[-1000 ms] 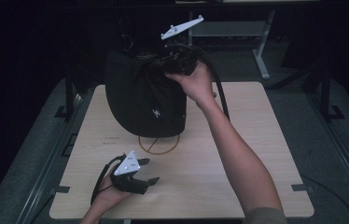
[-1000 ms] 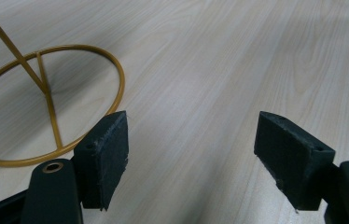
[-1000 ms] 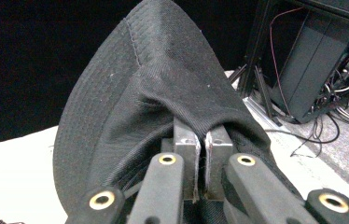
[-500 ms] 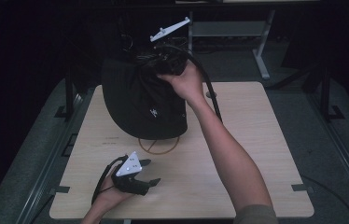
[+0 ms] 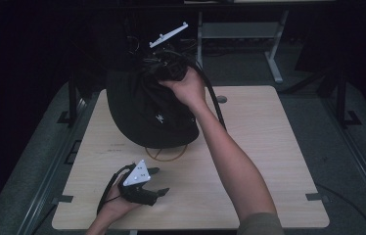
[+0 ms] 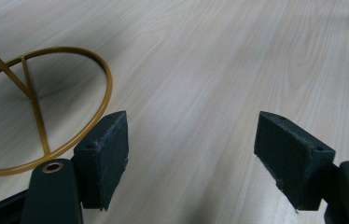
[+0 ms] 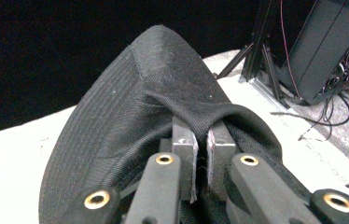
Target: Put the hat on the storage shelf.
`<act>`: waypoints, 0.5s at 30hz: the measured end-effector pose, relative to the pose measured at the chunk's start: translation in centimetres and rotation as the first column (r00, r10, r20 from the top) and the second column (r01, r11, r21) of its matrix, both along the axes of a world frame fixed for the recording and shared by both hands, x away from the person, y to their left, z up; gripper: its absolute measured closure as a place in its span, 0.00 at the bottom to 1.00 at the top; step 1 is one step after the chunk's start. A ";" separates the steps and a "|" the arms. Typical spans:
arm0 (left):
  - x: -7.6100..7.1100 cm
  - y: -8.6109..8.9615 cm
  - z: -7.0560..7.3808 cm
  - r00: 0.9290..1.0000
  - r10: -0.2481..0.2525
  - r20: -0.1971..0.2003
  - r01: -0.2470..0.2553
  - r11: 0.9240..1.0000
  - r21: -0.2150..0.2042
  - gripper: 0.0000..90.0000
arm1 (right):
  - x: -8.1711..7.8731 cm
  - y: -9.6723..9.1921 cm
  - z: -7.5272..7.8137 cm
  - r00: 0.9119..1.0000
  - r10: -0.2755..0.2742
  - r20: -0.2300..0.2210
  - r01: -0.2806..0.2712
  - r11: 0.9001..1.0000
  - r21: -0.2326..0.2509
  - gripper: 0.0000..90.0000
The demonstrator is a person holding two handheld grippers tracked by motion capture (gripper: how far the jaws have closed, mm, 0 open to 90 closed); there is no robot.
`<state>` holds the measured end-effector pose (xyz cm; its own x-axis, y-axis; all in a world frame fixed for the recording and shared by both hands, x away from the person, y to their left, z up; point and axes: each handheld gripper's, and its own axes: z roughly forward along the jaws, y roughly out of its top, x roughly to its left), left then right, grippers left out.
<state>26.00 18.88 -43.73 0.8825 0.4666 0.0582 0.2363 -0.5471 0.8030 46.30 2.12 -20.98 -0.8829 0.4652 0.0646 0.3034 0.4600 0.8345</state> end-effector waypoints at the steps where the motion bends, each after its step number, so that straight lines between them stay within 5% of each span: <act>1: 0.0 0.0 0.0 1.000 -0.002 0.002 0.002 1.000 0.001 0.29 | 0.1 0.2 -0.1 1.000 0.003 0.005 -0.003 1.000 -0.007 0.94; 15: -0.1 0.1 0.0 1.000 0.005 -0.002 -0.005 1.000 -0.006 0.29 | 0.3 0.5 -1.3 0.999 0.009 -0.034 -0.011 0.999 -0.050 0.63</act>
<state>25.92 18.97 -43.72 0.8804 0.4711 0.0536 0.2404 -0.5408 0.8061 46.56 2.57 -22.31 -0.8852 0.4596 0.0715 0.3262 0.5038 0.7998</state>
